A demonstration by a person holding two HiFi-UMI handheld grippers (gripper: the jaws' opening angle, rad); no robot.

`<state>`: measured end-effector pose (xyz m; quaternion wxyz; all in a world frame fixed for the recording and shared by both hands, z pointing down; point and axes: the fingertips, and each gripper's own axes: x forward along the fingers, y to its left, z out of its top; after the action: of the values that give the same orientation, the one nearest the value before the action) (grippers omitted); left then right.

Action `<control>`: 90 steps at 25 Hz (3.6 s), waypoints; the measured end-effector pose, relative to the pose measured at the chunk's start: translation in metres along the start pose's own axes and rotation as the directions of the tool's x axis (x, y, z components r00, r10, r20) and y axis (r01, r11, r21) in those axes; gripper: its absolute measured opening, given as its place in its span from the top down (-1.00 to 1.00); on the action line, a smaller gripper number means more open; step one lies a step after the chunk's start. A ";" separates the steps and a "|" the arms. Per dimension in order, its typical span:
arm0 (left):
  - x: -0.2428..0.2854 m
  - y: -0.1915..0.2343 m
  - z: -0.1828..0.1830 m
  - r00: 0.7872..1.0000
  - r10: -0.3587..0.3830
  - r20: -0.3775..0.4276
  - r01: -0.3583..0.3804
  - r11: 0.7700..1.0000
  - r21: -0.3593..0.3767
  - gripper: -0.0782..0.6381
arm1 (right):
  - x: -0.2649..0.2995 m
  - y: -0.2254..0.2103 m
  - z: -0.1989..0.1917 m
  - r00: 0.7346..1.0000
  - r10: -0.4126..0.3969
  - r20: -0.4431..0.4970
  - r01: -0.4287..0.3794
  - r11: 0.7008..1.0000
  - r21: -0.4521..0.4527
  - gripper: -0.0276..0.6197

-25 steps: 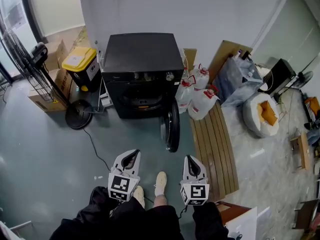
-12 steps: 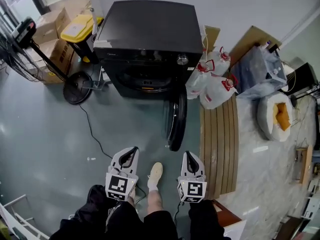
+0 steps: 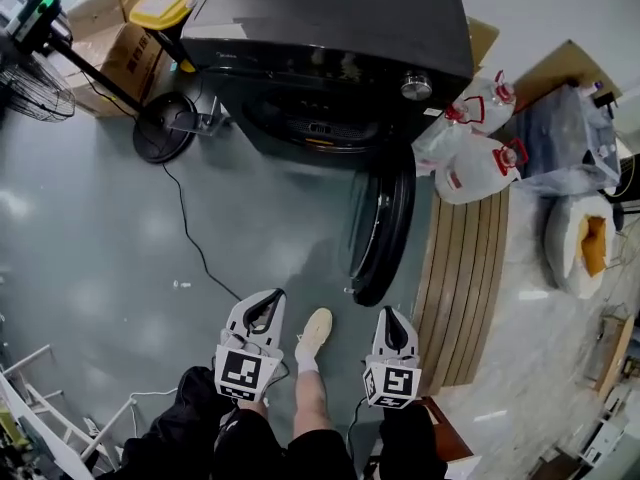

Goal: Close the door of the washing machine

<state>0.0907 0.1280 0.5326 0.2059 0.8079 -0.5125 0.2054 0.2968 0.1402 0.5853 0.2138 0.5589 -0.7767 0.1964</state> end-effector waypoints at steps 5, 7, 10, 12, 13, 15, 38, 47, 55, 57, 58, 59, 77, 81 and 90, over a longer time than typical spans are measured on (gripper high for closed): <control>0.027 0.006 -0.032 0.999 0.015 -0.030 -0.015 1.000 -0.021 0.72 | 0.028 -0.008 -0.042 0.999 0.026 -0.044 -0.024 0.999 0.038 0.50; 0.034 0.007 -0.040 0.999 0.021 -0.035 -0.022 0.999 -0.031 0.72 | 0.038 -0.011 -0.056 0.997 0.047 -0.068 -0.043 0.998 0.049 0.31; 0.040 0.011 -0.052 0.998 0.036 -0.045 -0.038 0.998 -0.045 0.72 | 0.049 -0.015 -0.074 0.994 0.056 -0.098 -0.054 0.998 0.028 0.24; 0.043 0.013 -0.059 0.997 0.045 -0.069 -0.048 0.998 -0.048 0.72 | 0.056 -0.016 -0.083 0.991 0.069 -0.113 -0.067 0.998 0.020 0.21; 0.044 0.012 -0.062 0.996 0.048 -0.076 -0.052 0.997 -0.050 0.72 | 0.058 -0.017 -0.086 0.990 0.073 -0.118 -0.072 0.997 0.019 0.21; 0.047 0.012 -0.065 0.996 0.054 -0.066 -0.058 0.996 -0.060 0.72 | 0.062 -0.019 -0.090 0.989 0.078 -0.125 -0.076 0.997 0.018 0.22; 0.029 0.031 -0.074 0.989 0.121 -0.087 -0.128 0.988 -0.082 0.72 | 0.079 0.017 -0.091 0.978 0.132 -0.159 -0.131 0.991 0.020 0.59; 0.024 0.071 -0.074 0.990 0.128 -0.066 -0.134 0.987 -0.093 0.72 | 0.097 0.058 -0.084 0.971 0.157 -0.181 -0.155 0.988 0.025 0.55; 0.026 0.109 -0.065 0.994 0.093 -0.062 -0.098 0.992 -0.081 0.72 | 0.117 0.099 -0.070 0.972 0.144 -0.186 -0.134 0.989 0.066 0.53; 0.029 0.119 -0.063 0.994 0.091 -0.064 -0.095 0.993 -0.071 0.72 | 0.124 0.108 -0.066 0.972 0.143 -0.185 -0.131 0.988 0.076 0.53; 0.030 0.123 -0.061 0.994 0.087 -0.064 -0.091 0.993 -0.070 0.72 | 0.127 0.112 -0.065 0.973 0.141 -0.184 -0.128 0.988 0.081 0.53; 0.031 0.127 -0.059 0.994 0.083 -0.066 -0.087 0.994 -0.071 0.72 | 0.130 0.116 -0.063 0.973 0.140 -0.184 -0.126 0.988 0.086 0.52; 0.032 0.197 -0.064 0.992 0.080 -0.098 -0.088 0.992 -0.091 0.72 | 0.184 0.180 -0.034 0.974 0.148 -0.173 -0.124 0.982 0.141 0.49; 0.035 0.210 -0.062 0.993 0.077 -0.089 -0.085 0.992 -0.088 0.72 | 0.192 0.190 -0.030 0.974 0.137 -0.182 -0.108 0.981 0.159 0.48; 0.044 0.233 -0.041 0.996 0.044 -0.077 -0.050 0.995 -0.084 0.72 | 0.209 0.207 -0.017 0.971 0.132 -0.199 -0.099 0.981 0.168 0.48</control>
<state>-0.1098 0.0271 0.6193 0.2545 0.7779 -0.5316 0.2180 0.0426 0.0467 0.7012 0.2377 0.5038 -0.7635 0.3267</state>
